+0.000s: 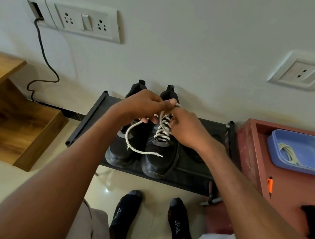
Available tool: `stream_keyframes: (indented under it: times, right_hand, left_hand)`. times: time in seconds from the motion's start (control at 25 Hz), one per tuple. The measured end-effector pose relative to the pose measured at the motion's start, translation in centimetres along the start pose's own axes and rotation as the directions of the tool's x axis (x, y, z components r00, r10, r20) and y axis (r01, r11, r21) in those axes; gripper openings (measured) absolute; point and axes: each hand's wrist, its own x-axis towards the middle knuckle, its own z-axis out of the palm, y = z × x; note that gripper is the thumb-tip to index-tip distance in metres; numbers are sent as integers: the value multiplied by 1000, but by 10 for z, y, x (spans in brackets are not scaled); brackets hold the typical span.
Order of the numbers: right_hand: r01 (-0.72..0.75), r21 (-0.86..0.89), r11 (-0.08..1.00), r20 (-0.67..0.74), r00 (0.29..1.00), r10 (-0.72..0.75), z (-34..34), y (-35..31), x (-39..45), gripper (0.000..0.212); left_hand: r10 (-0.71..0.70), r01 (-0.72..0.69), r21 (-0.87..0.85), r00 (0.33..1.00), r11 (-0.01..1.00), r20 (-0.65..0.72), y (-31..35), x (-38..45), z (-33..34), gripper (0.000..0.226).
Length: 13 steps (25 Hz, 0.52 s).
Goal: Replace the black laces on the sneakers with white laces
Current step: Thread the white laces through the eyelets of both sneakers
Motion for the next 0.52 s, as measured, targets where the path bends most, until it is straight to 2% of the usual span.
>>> stream_keyframes:
  times: [0.16,0.24,0.32,0.36,0.44,0.48,0.52]
  right_hand:
    - [52,-42,998,16,999,-52,15,-3,5,61]
    - [52,-44,998,-11,999,-53,26,-5,10,59]
    - [46,-155,987,-35,998,-52,38,-9,14,56]
    - [42,-241,970,-14,999,-47,43,-12,14,53]
    - [24,-363,931,-6,1000,-28,50,-17,18,33]
    - [-3,-370,929,-17,1000,-4,50,-18,20,22]
    - [-42,-341,939,-31,999,33,47,-18,22,24]
  left_hand:
    - [73,-76,-92,997,993,-37,-15,-1,-12,19]
    - [97,-114,-102,982,988,-160,-24,0,-20,12]
    - [57,-104,-150,956,983,-288,-27,4,-26,17]
    - [20,-82,-200,956,976,-294,-27,4,-27,22]
    - [-36,-37,-307,973,951,-229,-22,4,-22,33]
    - [-44,-28,-320,975,947,-217,-20,5,-19,38]
    - [-44,-33,-302,969,953,-244,-19,7,-16,42]
